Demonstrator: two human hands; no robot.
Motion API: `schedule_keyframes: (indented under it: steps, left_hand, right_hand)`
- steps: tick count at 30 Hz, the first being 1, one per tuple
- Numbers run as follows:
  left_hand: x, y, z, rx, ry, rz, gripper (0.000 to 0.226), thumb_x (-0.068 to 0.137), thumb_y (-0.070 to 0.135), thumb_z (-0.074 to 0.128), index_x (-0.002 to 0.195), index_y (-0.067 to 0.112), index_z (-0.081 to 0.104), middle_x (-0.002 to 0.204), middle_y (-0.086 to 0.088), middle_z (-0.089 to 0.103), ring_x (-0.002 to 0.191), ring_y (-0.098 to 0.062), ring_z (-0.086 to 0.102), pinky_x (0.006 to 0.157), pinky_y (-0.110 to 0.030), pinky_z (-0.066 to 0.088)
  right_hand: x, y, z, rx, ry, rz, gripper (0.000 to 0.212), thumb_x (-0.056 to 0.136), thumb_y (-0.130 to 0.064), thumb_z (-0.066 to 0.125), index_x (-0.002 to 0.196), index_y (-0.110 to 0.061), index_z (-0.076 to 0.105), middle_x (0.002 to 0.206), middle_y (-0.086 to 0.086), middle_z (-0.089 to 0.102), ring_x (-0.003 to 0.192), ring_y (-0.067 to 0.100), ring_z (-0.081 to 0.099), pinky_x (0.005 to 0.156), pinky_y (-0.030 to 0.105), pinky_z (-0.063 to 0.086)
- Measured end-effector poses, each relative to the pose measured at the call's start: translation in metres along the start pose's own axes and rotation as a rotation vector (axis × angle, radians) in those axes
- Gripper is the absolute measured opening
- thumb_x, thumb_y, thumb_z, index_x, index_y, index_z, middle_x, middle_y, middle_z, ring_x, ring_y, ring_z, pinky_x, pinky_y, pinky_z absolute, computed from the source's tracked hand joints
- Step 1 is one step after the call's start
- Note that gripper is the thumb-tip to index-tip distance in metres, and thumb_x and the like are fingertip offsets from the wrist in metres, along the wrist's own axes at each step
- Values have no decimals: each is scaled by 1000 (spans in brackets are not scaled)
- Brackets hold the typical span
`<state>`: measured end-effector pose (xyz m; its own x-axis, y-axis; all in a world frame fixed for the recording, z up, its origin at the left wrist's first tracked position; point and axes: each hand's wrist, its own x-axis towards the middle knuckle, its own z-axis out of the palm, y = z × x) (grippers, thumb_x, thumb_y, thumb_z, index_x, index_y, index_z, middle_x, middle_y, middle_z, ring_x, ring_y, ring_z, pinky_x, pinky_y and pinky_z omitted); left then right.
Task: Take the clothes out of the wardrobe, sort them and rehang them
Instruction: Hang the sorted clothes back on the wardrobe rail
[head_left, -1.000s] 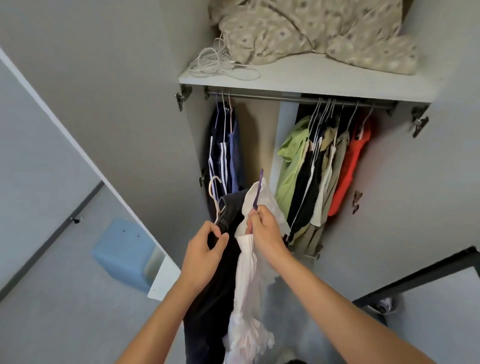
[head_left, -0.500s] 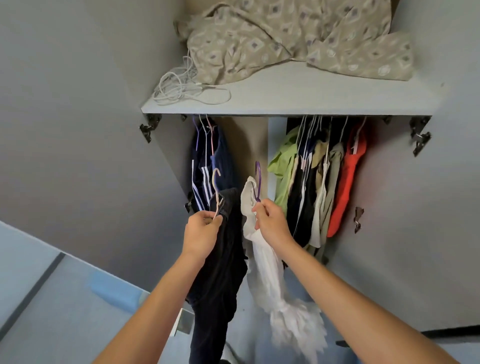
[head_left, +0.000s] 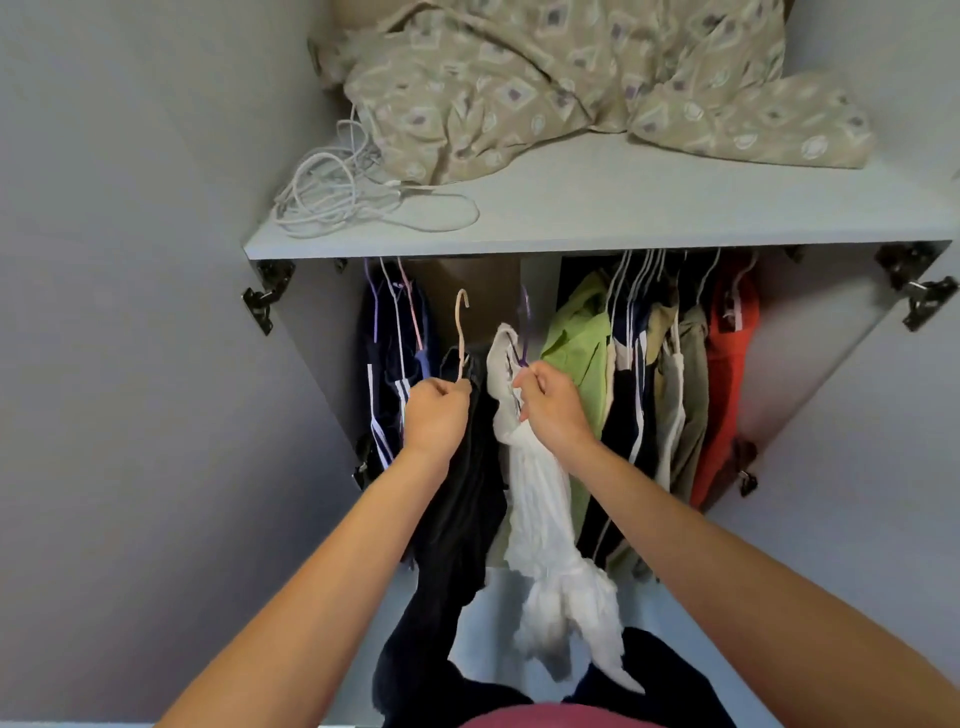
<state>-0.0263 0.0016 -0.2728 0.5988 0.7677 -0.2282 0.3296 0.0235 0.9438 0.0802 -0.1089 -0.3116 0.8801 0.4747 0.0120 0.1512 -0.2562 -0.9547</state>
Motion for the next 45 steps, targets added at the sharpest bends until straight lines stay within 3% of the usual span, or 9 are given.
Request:
schedule_keyframes:
  steps: [6, 10, 15, 19, 25, 32, 37, 41, 45]
  left_hand:
    - [51, -5, 13, 5, -18, 185, 23, 106, 27, 57, 87, 13, 54, 72, -6, 48, 66, -19, 45, 60, -25, 42]
    - [86, -12, 26, -9, 28, 261, 21, 106, 24, 58, 89, 12, 54, 68, 3, 42, 61, -11, 39, 60, -20, 39]
    - [128, -11, 43, -25, 83, 261, 17, 106, 20, 56, 90, 13, 58, 76, -5, 50, 69, -19, 45, 59, -25, 41]
    - [160, -3, 54, -61, 139, 273, 16, 104, 16, 55, 89, 14, 60, 79, -7, 52, 73, -19, 46, 59, -26, 39]
    - [198, 4, 65, -66, 182, 262, 26, 103, 18, 58, 93, -4, 67, 79, -13, 63, 73, -22, 57, 67, -33, 46]
    - [219, -23, 72, -29, 188, 226, 17, 105, 21, 58, 94, 12, 67, 85, -4, 66, 83, -20, 61, 76, -32, 50]
    - [230, -27, 61, 19, 198, 204, 21, 107, 22, 56, 103, 4, 68, 83, -6, 63, 79, -20, 56, 73, -30, 45]
    - [237, -32, 52, 66, 197, 179, 20, 107, 23, 56, 88, 20, 60, 81, -1, 62, 82, -22, 59, 76, -31, 47]
    - [236, -28, 43, 168, 182, 198, 14, 108, 23, 55, 103, 14, 64, 99, -10, 69, 94, -29, 66, 78, -35, 51]
  right_hand:
    - [62, 7, 19, 5, 64, -94, 30, 105, -21, 46, 85, -6, 62, 76, 5, 62, 71, 21, 60, 76, 51, 55]
    - [99, 23, 28, 43, 85, -129, 29, 104, -20, 46, 82, -11, 63, 80, 0, 66, 75, 18, 60, 77, 47, 56]
    - [135, 32, 31, 39, 75, -149, 30, 102, -21, 47, 86, 0, 62, 67, -3, 57, 68, 19, 56, 69, 47, 52]
    - [164, 22, 34, 15, 86, -139, 31, 103, -20, 49, 75, -20, 63, 74, -1, 62, 78, 22, 62, 73, 40, 51]
    - [200, 21, 43, -7, 62, -94, 26, 107, -26, 47, 115, -14, 68, 105, 14, 70, 96, 31, 68, 87, 43, 56]
    - [221, 30, 60, -43, 46, -90, 23, 107, -24, 45, 110, -11, 64, 96, 13, 65, 91, 34, 65, 76, 37, 51]
    - [236, 35, 73, -50, 6, 18, 27, 105, -32, 46, 115, -19, 68, 106, 15, 70, 97, 36, 70, 88, 53, 61]
    - [230, 52, 81, -81, -4, 87, 32, 105, -37, 47, 116, -16, 69, 112, 18, 70, 103, 40, 68, 93, 53, 59]
    - [225, 56, 90, -66, 3, 81, 31, 106, -36, 47, 114, -14, 68, 115, 19, 69, 106, 41, 67, 95, 53, 57]
